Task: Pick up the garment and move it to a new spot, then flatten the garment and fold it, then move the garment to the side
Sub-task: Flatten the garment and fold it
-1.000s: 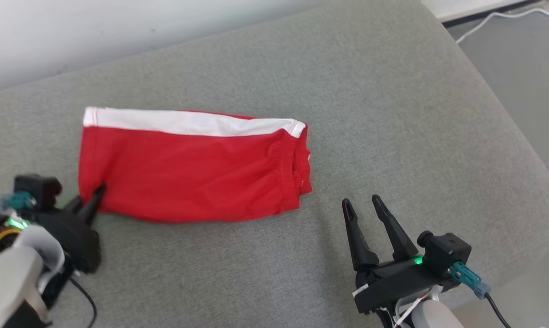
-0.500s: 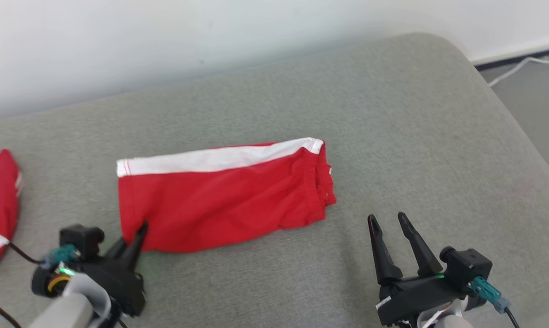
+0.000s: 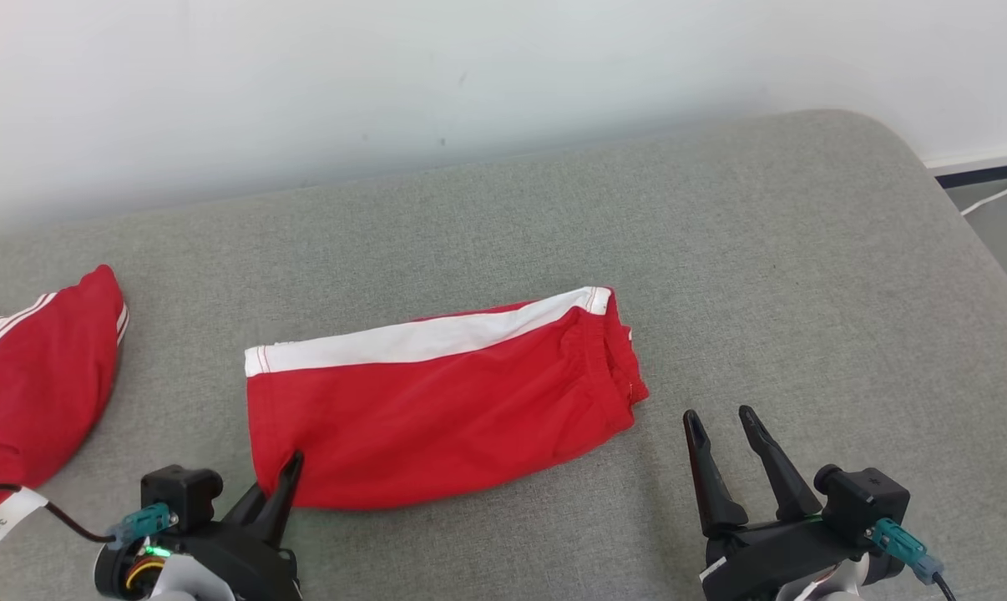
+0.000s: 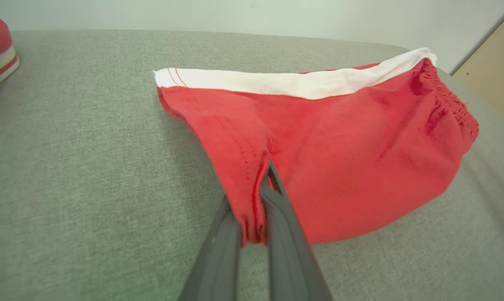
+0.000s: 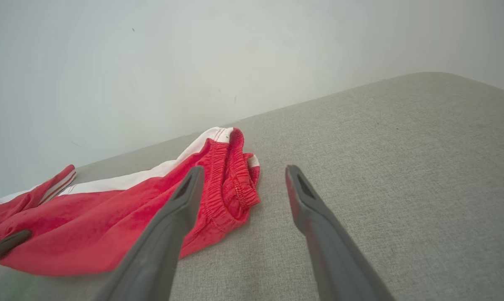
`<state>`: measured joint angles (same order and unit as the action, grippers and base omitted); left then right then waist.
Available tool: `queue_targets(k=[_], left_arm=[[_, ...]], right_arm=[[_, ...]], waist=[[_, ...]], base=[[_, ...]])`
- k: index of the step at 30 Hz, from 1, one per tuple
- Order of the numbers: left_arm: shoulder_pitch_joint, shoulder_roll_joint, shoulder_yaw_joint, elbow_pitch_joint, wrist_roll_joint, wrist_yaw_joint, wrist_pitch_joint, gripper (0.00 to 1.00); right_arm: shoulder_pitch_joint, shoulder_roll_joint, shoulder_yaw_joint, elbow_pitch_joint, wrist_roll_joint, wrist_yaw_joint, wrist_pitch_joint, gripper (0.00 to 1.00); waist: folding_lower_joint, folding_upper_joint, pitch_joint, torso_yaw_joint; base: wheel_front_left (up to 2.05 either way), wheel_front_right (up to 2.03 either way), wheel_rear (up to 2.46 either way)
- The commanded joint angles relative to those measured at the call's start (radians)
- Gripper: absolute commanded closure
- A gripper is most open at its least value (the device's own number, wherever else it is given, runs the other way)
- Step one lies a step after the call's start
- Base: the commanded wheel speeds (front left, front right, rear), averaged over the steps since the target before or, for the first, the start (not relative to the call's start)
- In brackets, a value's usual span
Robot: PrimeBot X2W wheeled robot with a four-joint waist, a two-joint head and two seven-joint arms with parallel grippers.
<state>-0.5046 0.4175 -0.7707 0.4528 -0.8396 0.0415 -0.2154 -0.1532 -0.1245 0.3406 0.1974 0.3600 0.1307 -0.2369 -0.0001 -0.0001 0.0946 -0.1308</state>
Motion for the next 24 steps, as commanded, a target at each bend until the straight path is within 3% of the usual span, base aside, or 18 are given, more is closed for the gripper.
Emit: queue_targets(k=[1,3,4,5,6,13,24], left_arm=[[0.02,0.004,0.006,0.009,-0.01,0.003,-0.009,1.0],[0.025,-0.003,0.008,0.02,-0.006,0.005,-0.018,1.0],[0.025,-0.002,0.003,0.022,0.008,0.01,-0.021,0.81],[0.027,-0.006,0.002,0.022,0.011,0.012,-0.026,0.34],[0.03,-0.011,0.006,0.021,0.011,0.013,-0.028,0.0],[0.053,-0.021,0.039,-0.015,0.07,0.052,-0.046,0.0],[0.215,-0.039,0.287,-0.267,0.343,0.228,-0.048,0.0]], right_arm=[[0.008,-0.007,0.002,-0.004,-0.002,0.0,0.006,0.0],[0.008,-0.01,0.002,-0.007,-0.001,0.0,0.01,0.0],[0.01,-0.012,0.001,-0.008,0.0,0.0,0.012,0.0],[0.012,-0.013,-0.001,-0.009,0.001,0.0,0.014,0.0],[0.014,-0.014,-0.003,-0.009,0.002,0.0,0.014,0.0],[0.019,-0.014,-0.016,-0.014,-0.001,0.0,0.015,0.0],[0.029,-0.011,-0.053,-0.025,-0.034,0.0,0.007,0.0]], waist=[[0.0001,0.0001,-0.005,0.003],[0.0001,0.0001,-0.005,0.002],[0.0001,0.0001,-0.005,0.002],[0.0001,0.0001,-0.005,0.003],[0.0001,0.0001,-0.006,0.004],[0.0001,0.0001,-0.009,0.017],[0.0001,0.0001,-0.029,0.061]], base=[[0.0,0.0,0.0],[0.0,0.0,0.0],[0.0,0.0,0.0],[0.0,0.0,0.0],[0.0,0.0,0.0],[0.0,0.0,0.0],[0.0,0.0,0.0]])
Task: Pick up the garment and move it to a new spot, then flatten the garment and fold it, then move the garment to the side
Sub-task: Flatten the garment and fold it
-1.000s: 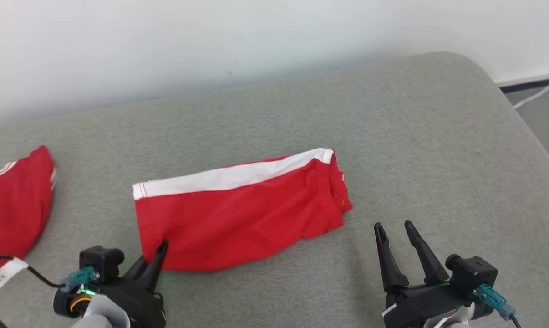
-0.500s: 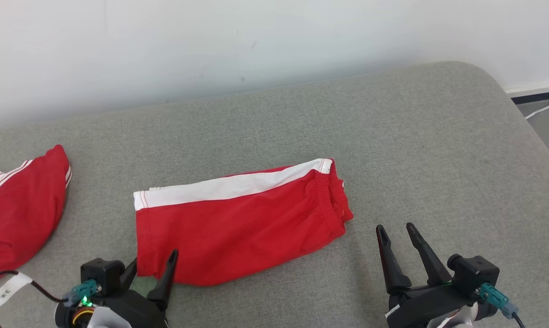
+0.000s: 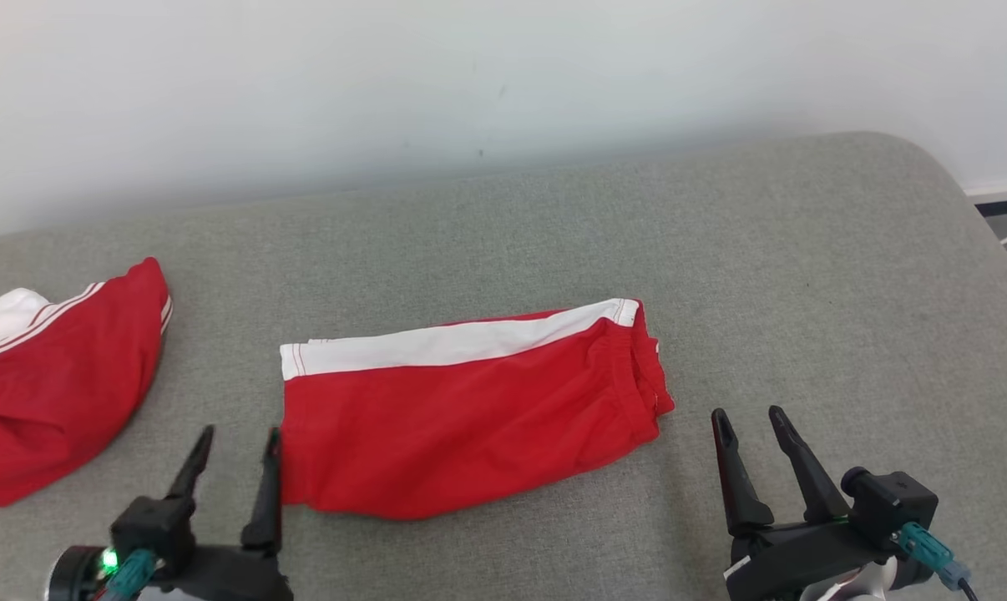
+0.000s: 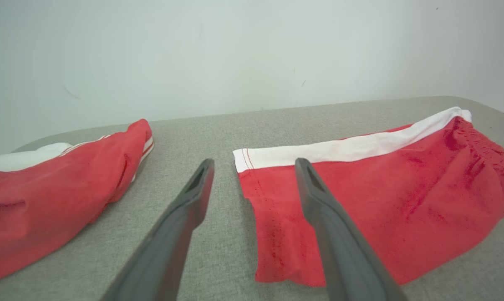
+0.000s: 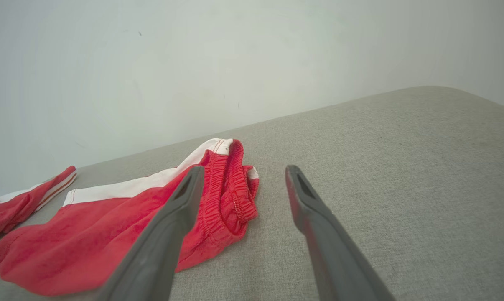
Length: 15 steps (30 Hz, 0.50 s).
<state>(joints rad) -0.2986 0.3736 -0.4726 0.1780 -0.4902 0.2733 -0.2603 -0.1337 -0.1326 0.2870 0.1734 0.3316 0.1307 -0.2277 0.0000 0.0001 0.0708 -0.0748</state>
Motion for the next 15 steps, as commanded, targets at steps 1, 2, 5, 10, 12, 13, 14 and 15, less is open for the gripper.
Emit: queue_targets(k=[1,2,5,10,12,13,14,15], left_arm=[[0.033,-0.001,0.014,-0.012,0.015,0.007,-0.003,0.0],[0.052,-0.006,0.032,-0.03,0.037,0.011,-0.003,0.0],[0.102,-0.016,0.081,-0.063,0.078,0.014,-0.003,0.0],[0.198,-0.05,0.156,-0.109,0.14,0.016,-0.003,0.0],[0.225,-0.054,0.174,-0.129,0.162,0.009,-0.003,0.0],[0.237,-0.058,0.189,-0.136,0.171,0.012,-0.003,0.0],[0.25,-0.057,0.197,-0.142,0.185,0.009,-0.003,0.0],[0.259,-0.057,0.206,-0.152,0.198,0.004,-0.003,0.0]], right_arm=[[0.012,-0.001,-0.002,0.0,-0.01,0.0,-0.001,0.0],[0.015,-0.001,-0.006,0.0,-0.013,0.0,-0.001,0.0],[0.022,-0.003,-0.016,0.003,-0.024,0.0,0.0,0.0],[0.044,-0.004,-0.039,0.01,-0.047,0.0,-0.005,0.0],[0.053,-0.002,-0.047,0.01,-0.053,0.0,-0.008,0.0],[0.057,0.001,-0.053,0.01,-0.055,0.0,-0.01,0.0],[0.061,0.005,-0.057,0.009,-0.061,0.0,-0.011,0.0],[0.066,0.008,-0.064,0.009,-0.065,0.0,-0.01,0.0]], waist=[[0.0,-0.0001,-0.009,0.009],[0.0,-0.0001,-0.014,0.014],[0.0,-0.0001,-0.029,0.025],[0.0,-0.0001,-0.063,0.042],[0.0,-0.0001,-0.071,0.047],[0.0,-0.0001,-0.074,0.051],[0.0,-0.0001,-0.077,0.054],[0.0,-0.0001,-0.079,0.057]], base=[[0.0,0.0,0.0],[0.0,0.0,0.0],[0.0,0.0,0.0],[0.0,0.0,0.0],[0.0,0.0,0.0],[0.0,0.0,0.0],[0.0,0.0,0.0],[0.0,0.0,0.0]])
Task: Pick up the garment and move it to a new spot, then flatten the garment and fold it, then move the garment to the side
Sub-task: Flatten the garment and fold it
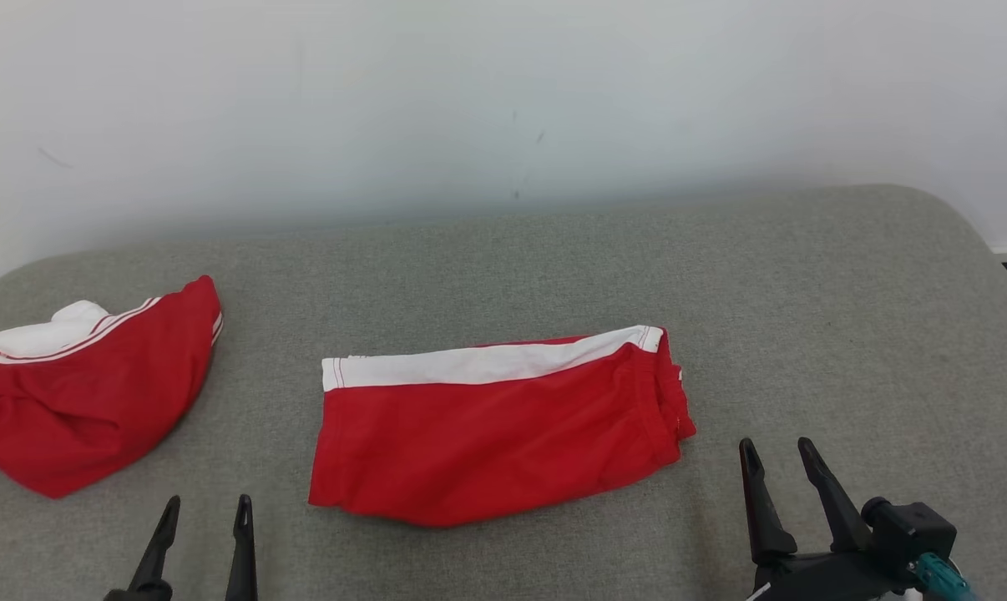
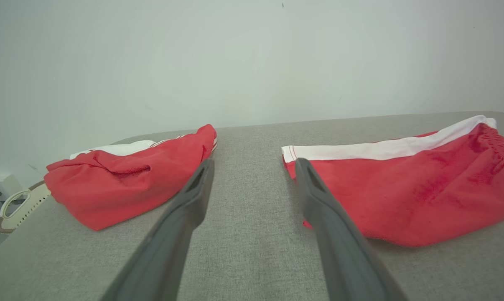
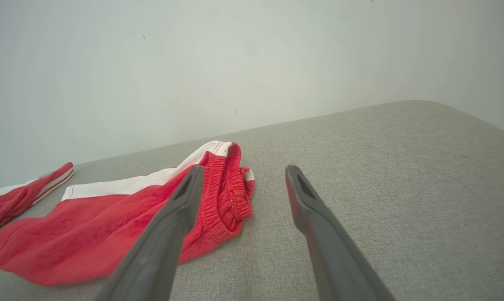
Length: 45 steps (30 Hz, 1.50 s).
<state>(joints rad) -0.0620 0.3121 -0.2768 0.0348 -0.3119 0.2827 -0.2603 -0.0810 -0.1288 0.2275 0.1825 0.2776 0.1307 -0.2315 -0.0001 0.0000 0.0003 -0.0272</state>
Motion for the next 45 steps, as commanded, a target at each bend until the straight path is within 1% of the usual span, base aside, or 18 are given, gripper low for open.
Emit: queue_targets(k=[1,10,15,35,45], left_arm=[[0.034,0.002,0.019,-0.012,0.028,-0.006,-0.003,0.0],[0.085,-0.016,0.074,-0.011,0.056,-0.058,-0.003,0.0],[0.087,-0.037,0.088,-0.006,0.071,-0.076,-0.003,0.0],[0.105,-0.085,0.128,-0.005,0.109,-0.113,-0.003,0.0],[0.111,-0.101,0.147,0.001,0.12,-0.12,-0.003,0.0]], right_arm=[[0.018,0.006,-0.01,0.0,-0.016,0.0,-0.006,0.0],[0.049,0.022,-0.042,-0.017,-0.049,0.0,0.0,0.0],[0.057,0.029,-0.046,-0.019,-0.059,0.0,0.01,0.0],[0.067,0.037,-0.058,-0.024,-0.071,0.0,0.028,0.0],[0.064,0.041,-0.06,-0.024,-0.076,0.0,0.03,0.0]], waist=[[0.0001,0.0,-0.011,0.014],[0.0001,0.0,-0.026,0.037],[0.0001,0.0,-0.03,0.046],[0.0001,0.0,-0.022,0.033],[0.0001,0.0,-0.019,0.027]], base=[[0.0,0.0,0.0],[0.0,0.0,0.0],[0.0,0.0,0.0],[0.0,0.0,0.0],[0.0,0.0,0.0]])
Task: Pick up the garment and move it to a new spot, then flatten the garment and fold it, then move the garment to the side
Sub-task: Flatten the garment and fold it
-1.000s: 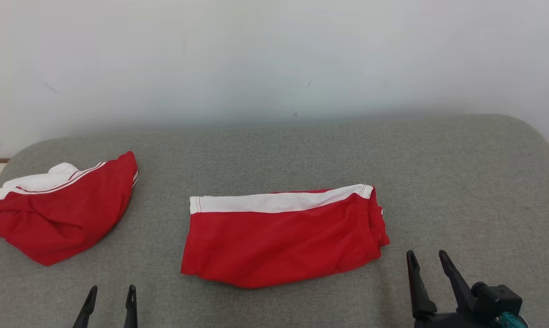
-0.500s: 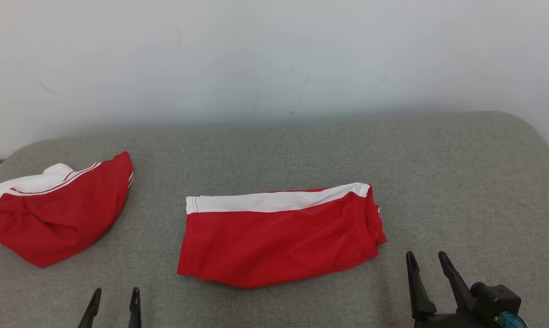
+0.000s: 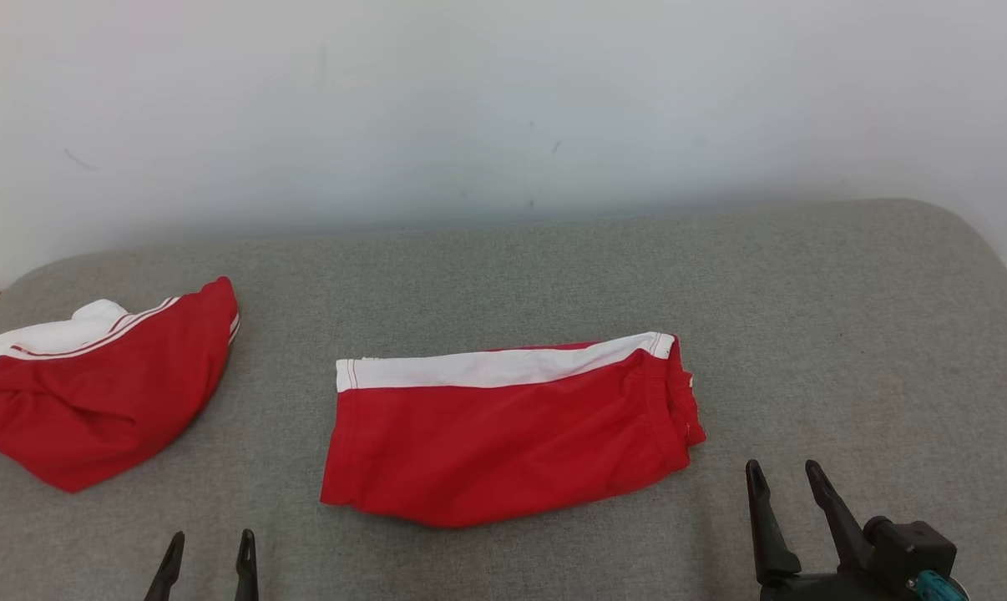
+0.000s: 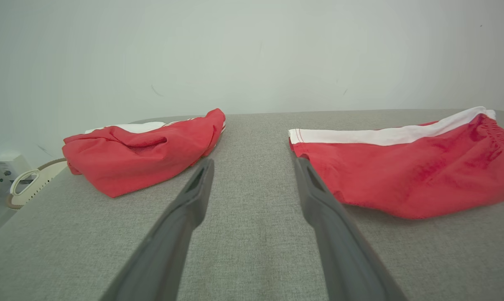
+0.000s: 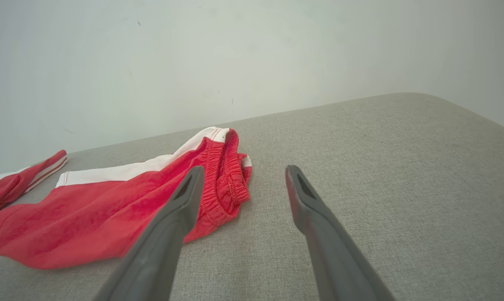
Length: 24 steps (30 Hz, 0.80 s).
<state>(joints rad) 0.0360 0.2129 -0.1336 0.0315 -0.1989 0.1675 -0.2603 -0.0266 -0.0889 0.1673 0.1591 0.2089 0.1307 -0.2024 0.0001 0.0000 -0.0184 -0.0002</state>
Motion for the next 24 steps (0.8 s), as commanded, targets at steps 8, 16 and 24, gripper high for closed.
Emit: queue_targets(k=[8,16,24], left_arm=[[0.005,-0.02,0.009,0.01,0.012,-0.016,-0.003,0.0],[-0.004,-0.037,0.009,0.015,0.02,-0.027,-0.003,0.0],[-0.021,-0.052,0.002,0.024,0.025,-0.05,-0.003,0.0]], right_arm=[[-0.031,-0.013,0.022,0.017,0.008,0.0,0.014,0.0],[-0.127,-0.036,0.043,0.093,-0.001,0.0,0.042,0.0],[-0.294,-0.045,0.052,0.281,0.012,0.0,0.027,0.0]], waist=[[-0.0001,0.0,0.004,0.007],[-0.0001,0.0,0.007,0.017],[-0.0001,0.0,0.017,0.044]], base=[[0.0,0.0,0.0],[0.0,0.0,0.0],[0.0,0.0,0.0]])
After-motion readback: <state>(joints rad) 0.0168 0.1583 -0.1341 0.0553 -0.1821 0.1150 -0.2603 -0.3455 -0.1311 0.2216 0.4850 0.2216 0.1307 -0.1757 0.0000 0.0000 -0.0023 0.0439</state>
